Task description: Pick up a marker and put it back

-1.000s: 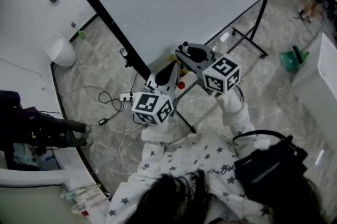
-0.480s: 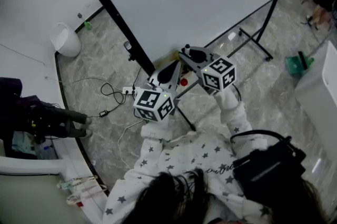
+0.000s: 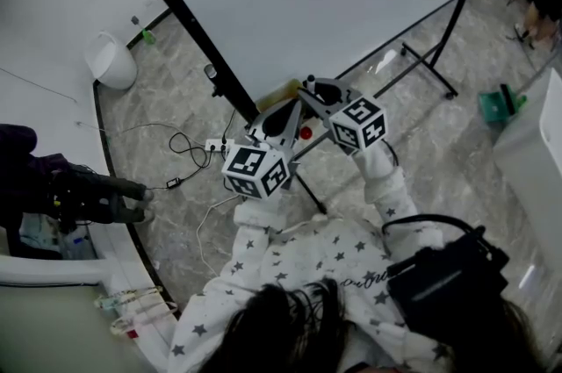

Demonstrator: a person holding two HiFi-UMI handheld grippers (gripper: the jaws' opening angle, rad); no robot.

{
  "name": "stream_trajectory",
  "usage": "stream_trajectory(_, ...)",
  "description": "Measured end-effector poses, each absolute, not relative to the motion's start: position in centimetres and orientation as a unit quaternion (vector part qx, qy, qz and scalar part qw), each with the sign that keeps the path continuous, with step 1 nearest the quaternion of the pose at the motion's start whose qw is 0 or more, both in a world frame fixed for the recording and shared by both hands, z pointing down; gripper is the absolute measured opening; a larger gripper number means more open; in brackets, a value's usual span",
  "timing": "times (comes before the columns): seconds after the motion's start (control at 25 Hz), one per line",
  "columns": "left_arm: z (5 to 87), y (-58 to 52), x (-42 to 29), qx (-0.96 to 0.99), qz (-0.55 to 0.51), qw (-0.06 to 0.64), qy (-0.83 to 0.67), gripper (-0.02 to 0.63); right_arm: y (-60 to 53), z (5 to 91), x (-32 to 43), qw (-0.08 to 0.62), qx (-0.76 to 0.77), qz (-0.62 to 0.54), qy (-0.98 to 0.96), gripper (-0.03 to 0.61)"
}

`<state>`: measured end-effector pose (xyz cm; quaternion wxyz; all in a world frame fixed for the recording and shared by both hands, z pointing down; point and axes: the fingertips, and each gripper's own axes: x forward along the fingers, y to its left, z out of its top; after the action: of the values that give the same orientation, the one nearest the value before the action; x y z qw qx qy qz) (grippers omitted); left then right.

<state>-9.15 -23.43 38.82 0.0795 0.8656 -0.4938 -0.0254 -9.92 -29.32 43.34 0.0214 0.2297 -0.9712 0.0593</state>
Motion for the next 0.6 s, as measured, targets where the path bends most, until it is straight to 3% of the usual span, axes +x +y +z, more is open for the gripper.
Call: stream_trajectory(0.6, 39.22, -23.29, -9.76, 0.860, -0.025, 0.089, -0.501, 0.002, -29.38, 44.20, -10.21, 0.002, 0.236, 0.048, -0.971, 0.077)
